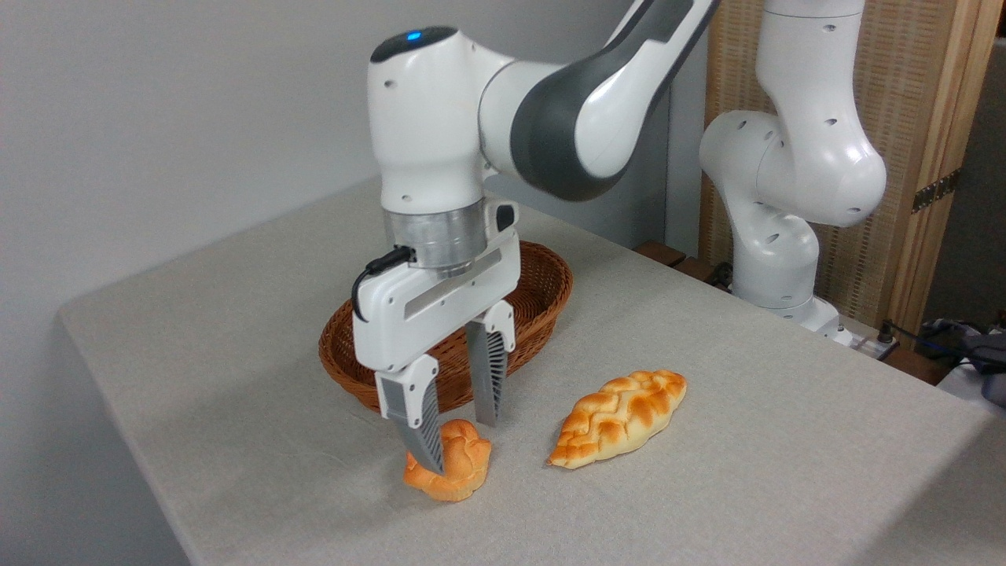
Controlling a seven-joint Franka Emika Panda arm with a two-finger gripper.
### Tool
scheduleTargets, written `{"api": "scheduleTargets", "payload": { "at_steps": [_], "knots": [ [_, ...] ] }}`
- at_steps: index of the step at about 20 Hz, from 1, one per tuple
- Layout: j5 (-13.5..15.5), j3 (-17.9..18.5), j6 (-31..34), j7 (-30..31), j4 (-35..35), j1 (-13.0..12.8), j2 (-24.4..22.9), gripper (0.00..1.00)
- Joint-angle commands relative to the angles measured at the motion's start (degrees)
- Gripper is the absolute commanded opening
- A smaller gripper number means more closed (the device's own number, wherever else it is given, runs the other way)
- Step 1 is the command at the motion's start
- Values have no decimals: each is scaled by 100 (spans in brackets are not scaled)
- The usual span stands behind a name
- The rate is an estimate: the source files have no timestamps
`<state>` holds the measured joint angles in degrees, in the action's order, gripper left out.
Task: Put bread into the basket
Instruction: 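Lower the open gripper down around the small orange bun, then close the gripper fingers on the orange bun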
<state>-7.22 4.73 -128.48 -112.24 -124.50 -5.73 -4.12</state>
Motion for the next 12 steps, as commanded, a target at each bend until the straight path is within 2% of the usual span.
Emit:
{"api": "scheduleTargets", "payload": {
  "at_steps": [1,3,4,7,8,12],
  "knots": [
    [-34,-68,-256,-87,-163,1,-1,100],
    [-43,-68,-265,-96,-241,1,-1,99],
    [-69,-68,-265,-140,-268,1,8,94],
    [-96,-68,-265,-281,-321,10,8,63],
    [-96,-68,-265,-281,-330,10,8,56],
    [-96,-68,-265,-290,-330,10,25,54]
  ]
}}
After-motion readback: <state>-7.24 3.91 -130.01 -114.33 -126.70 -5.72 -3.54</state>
